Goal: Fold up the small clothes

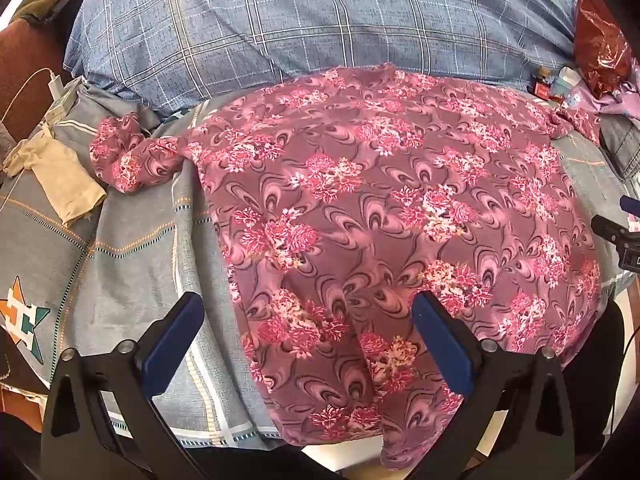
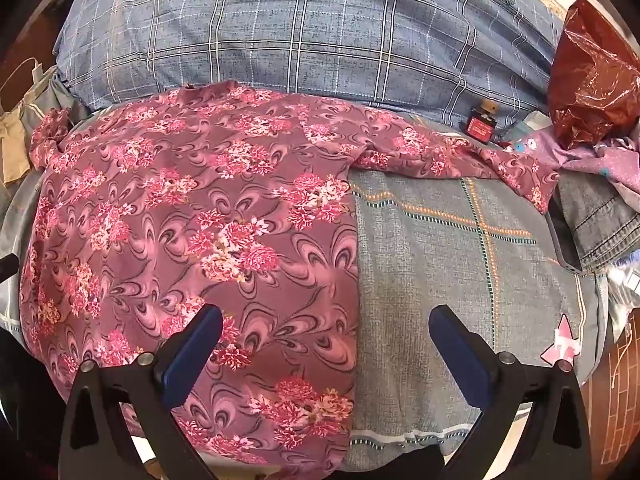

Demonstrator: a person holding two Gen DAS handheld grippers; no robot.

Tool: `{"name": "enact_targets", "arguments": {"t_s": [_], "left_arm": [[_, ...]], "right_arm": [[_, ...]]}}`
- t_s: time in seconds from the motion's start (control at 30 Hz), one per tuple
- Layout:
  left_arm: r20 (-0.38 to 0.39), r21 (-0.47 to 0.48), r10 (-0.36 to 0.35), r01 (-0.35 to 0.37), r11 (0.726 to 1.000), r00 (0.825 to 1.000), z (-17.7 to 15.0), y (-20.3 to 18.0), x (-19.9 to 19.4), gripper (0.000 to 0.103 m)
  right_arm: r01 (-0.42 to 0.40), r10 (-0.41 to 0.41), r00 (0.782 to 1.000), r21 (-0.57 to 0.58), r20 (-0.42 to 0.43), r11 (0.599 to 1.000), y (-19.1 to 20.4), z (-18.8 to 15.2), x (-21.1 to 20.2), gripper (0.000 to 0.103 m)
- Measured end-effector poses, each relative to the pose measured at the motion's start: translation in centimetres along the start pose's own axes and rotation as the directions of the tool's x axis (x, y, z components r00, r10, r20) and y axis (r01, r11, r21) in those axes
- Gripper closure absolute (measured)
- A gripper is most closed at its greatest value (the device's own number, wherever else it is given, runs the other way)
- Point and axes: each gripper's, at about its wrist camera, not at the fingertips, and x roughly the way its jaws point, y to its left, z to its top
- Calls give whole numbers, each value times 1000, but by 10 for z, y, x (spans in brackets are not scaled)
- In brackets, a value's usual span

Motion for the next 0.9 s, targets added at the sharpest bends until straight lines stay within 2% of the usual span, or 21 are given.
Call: {"name": "enact_targets", "arguments": {"t_s": [0.4, 0.67, 0.73, 0.9], "left_arm": [[-19, -37, -8, 7, 999, 1000, 7, 4, 6, 0], [-43, -25, 16, -17, 1000, 999, 8, 4, 10, 0], [-37, -7, 42, -43, 999, 998, 8, 4, 10, 0], [20, -47, -24, 24, 999, 1000, 10, 2, 14, 0]], "right_arm": [[4, -4, 1000, 24, 6, 1000, -12, 7, 6, 0], [14, -14, 1000, 29, 4, 999, -15, 8, 9, 0], [13, -13, 1000, 30, 2, 999, -15, 8, 9, 0], [15, -15, 1000, 33, -1, 999, -15, 8, 11, 0]]}}
